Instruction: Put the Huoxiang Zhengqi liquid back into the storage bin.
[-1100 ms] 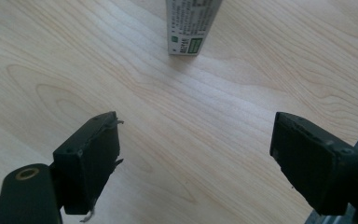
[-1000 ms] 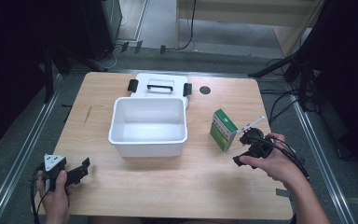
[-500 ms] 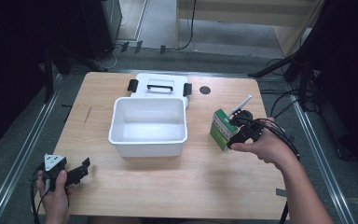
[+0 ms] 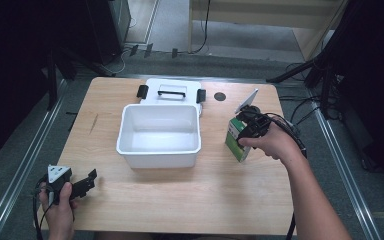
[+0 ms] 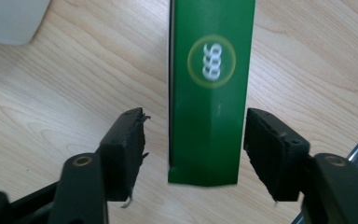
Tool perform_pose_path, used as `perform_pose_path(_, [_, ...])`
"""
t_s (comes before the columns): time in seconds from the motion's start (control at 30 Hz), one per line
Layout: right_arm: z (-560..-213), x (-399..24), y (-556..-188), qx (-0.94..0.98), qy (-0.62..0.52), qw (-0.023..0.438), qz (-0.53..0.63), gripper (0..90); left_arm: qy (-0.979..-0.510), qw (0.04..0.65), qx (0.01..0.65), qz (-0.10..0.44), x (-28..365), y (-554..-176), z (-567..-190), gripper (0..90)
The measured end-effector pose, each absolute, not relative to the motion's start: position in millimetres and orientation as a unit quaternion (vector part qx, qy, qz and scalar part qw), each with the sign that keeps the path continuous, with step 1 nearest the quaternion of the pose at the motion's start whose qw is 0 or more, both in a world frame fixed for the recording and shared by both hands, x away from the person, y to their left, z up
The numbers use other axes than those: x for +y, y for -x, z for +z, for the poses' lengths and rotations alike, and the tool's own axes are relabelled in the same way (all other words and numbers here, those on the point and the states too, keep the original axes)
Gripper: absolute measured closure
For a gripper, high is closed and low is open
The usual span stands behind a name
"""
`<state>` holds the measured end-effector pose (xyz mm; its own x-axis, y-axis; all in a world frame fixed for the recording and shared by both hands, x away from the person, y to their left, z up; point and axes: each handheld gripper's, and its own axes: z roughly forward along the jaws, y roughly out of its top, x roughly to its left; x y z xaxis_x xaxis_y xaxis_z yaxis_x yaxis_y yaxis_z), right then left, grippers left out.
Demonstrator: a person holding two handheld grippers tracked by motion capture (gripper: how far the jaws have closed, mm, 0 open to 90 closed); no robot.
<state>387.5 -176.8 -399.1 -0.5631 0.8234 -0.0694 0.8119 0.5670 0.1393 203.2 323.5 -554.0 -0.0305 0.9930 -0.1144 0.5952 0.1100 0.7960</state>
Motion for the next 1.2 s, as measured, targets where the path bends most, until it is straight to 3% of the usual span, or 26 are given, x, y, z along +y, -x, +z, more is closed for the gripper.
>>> perform_pose_path(0.4, [-403,-167,-412,0.879,-0.471,0.043,0.056,54.5,-0.604,0.348,0.658,0.284,324,-203,-554,14.4])
perform_pose_path(0.53, [-406,-165,-413,0.886,-0.458,0.045,0.049,64.0,-0.604,0.348,0.659,0.283,324,-203,-554,14.4])
perform_pose_path(0.83, [-402,-160,-404,0.923,-0.378,0.063,0.040,64.7,-0.603,0.347,0.660,0.284,324,-204,-554,14.4])
perform_pose_path(0.97, [-393,-157,-396,0.940,-0.326,0.089,0.049,64.9,-0.603,0.347,0.660,0.283,324,-204,-554,14.4])
perform_pose_path(1.2, [-369,-154,-387,0.961,-0.248,0.088,0.091,64.8,-0.602,0.348,0.660,0.284,324,-204,-554,14.4])
